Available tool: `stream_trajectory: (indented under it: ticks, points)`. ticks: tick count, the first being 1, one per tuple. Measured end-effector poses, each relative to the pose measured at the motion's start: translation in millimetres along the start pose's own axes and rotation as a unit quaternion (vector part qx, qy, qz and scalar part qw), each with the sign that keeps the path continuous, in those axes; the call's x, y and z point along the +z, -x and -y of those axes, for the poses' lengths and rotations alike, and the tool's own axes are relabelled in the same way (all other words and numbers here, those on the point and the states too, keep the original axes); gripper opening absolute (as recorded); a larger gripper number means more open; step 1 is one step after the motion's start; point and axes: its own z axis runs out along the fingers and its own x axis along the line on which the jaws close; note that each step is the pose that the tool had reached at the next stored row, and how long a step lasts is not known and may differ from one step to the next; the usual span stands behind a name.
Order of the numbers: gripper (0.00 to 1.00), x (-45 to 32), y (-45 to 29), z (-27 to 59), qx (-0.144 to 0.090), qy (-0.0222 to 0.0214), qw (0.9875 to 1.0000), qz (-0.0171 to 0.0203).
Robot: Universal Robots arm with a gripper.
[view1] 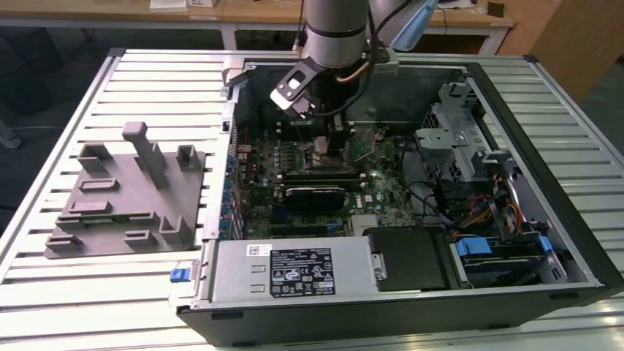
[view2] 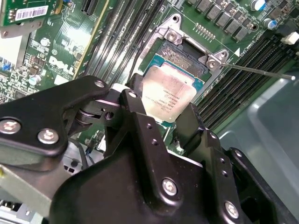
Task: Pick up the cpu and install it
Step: 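Place the cpu into insertion slot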
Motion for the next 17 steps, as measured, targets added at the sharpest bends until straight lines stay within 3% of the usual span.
stream_trajectory:
  ticks: [17]
  points:
    - [0.53, 16.6, -0.3, 1.7, 0.001, 0.0, 1.0, 0.0001]
